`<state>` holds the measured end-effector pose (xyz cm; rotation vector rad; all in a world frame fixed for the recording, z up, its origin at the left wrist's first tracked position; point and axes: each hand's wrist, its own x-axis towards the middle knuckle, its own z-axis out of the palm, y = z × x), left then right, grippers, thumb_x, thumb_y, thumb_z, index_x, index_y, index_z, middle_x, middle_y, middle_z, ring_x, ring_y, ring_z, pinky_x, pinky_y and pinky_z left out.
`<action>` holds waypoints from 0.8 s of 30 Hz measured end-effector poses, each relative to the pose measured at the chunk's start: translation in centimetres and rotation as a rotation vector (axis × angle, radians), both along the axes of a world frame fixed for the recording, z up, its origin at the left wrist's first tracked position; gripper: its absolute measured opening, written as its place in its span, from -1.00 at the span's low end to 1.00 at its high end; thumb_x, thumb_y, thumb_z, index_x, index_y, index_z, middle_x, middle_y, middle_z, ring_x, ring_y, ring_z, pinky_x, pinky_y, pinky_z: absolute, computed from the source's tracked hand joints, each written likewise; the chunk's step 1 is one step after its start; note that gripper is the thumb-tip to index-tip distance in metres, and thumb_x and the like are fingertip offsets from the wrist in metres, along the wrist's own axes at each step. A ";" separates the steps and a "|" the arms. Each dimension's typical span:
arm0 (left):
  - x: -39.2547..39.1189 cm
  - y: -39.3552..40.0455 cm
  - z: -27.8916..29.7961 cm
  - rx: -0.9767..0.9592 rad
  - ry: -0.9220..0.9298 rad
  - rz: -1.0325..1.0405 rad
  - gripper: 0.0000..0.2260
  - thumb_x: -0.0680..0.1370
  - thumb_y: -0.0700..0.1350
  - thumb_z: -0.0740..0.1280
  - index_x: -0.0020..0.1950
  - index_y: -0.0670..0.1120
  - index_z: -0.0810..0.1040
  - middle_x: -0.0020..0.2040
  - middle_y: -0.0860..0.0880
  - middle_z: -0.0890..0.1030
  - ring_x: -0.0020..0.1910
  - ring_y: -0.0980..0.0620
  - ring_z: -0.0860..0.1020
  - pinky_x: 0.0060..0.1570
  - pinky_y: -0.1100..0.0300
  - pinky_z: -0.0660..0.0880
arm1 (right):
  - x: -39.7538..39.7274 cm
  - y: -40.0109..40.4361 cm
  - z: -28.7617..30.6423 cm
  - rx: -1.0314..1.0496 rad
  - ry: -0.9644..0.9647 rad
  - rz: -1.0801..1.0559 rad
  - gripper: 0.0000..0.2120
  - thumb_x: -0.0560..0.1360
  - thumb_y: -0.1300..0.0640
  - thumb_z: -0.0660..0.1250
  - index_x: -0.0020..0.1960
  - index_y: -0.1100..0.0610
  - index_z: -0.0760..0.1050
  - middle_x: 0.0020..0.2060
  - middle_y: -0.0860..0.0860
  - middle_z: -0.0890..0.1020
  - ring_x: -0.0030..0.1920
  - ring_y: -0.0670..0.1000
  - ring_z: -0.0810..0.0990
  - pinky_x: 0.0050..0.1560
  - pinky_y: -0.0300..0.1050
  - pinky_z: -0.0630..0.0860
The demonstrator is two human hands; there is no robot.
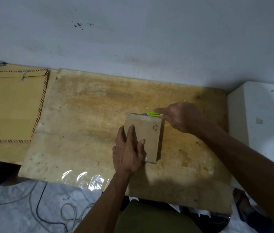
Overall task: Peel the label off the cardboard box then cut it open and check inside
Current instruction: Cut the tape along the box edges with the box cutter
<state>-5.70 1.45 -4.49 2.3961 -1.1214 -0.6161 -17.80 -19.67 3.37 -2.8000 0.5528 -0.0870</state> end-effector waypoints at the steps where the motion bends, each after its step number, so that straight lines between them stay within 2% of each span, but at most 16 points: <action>1: 0.0 -0.1 0.0 -0.001 0.002 -0.001 -0.41 0.57 0.31 0.07 0.53 0.12 0.05 0.54 -0.05 0.13 0.38 -0.15 0.38 0.11 -0.21 0.53 | -0.2 0.0 0.0 -0.008 0.003 -0.002 -0.69 0.57 0.00 0.30 0.27 0.02 0.56 -0.26 0.06 0.68 -0.36 -0.03 0.40 -0.42 -0.25 0.24; 3: 0.0 -0.1 0.0 0.000 0.005 -0.003 -0.41 0.56 0.31 0.06 0.53 0.12 0.05 0.53 -0.04 0.13 0.38 -0.15 0.38 0.10 -0.21 0.53 | -0.5 0.0 0.1 -0.017 0.007 -0.007 -0.71 0.54 0.03 0.35 0.25 0.05 0.58 -0.31 0.07 0.67 -0.39 -0.05 0.36 -0.42 -0.30 0.15; 8: 0.0 -0.1 0.0 0.010 0.003 0.001 -0.40 0.57 0.31 0.07 0.53 0.12 0.03 0.55 -0.05 0.11 0.41 -0.16 0.35 0.13 -0.22 0.52 | -1.1 0.0 0.5 0.022 0.060 -0.039 -0.67 0.57 -0.01 0.30 0.32 0.01 0.52 -0.23 0.09 0.68 -0.35 -0.01 0.41 -0.38 -0.10 0.46; 13: -0.2 -0.1 0.3 0.011 0.000 0.005 -0.42 0.59 0.27 0.12 0.53 0.11 0.04 0.55 -0.09 0.12 0.41 -0.18 0.35 0.14 -0.23 0.51 | -1.9 -0.1 0.6 -0.008 0.160 -0.069 -0.63 0.61 -0.03 0.21 0.41 -0.07 0.41 -0.14 0.09 0.66 -0.27 -0.03 0.41 -0.30 -0.10 0.43; 17: -0.2 -0.1 0.4 0.019 -0.007 0.004 -0.43 0.59 0.26 0.11 0.53 0.11 0.04 0.55 -0.09 0.12 0.41 -0.18 0.35 0.13 -0.23 0.51 | -2.5 -0.2 0.7 0.000 0.194 -0.079 -0.62 0.62 -0.04 0.17 0.43 -0.10 0.37 -0.15 0.08 0.63 -0.27 0.02 0.50 -0.26 -0.06 0.54; 20: -0.3 -0.2 0.5 0.012 -0.008 0.006 -0.45 0.60 0.25 0.13 0.52 0.11 0.06 0.55 -0.10 0.13 0.40 -0.20 0.36 0.12 -0.22 0.52 | -2.9 -0.6 0.3 -0.001 0.201 -0.101 -0.62 0.61 -0.04 0.19 0.43 -0.12 0.37 -0.15 0.05 0.64 -0.29 -0.01 0.47 -0.30 -0.11 0.47; 22: -0.3 -0.2 0.6 0.011 -0.011 0.012 -0.45 0.60 0.25 0.13 0.52 0.10 0.07 0.55 -0.11 0.13 0.40 -0.21 0.37 0.12 -0.22 0.51 | -3.4 -0.9 0.0 -0.012 0.227 -0.103 -0.61 0.61 -0.05 0.19 0.43 -0.14 0.36 -0.15 0.02 0.64 -0.31 0.00 0.52 -0.34 -0.15 0.44; 24: -0.3 -0.2 0.7 0.010 -0.014 0.013 -0.45 0.60 0.25 0.13 0.52 0.09 0.09 0.55 -0.11 0.14 0.38 -0.21 0.38 0.11 -0.22 0.52 | -4.2 -1.0 -0.1 -0.017 0.271 -0.120 -0.62 0.62 -0.07 0.17 0.43 -0.18 0.34 -0.08 0.02 0.65 -0.22 0.04 0.59 -0.32 -0.15 0.39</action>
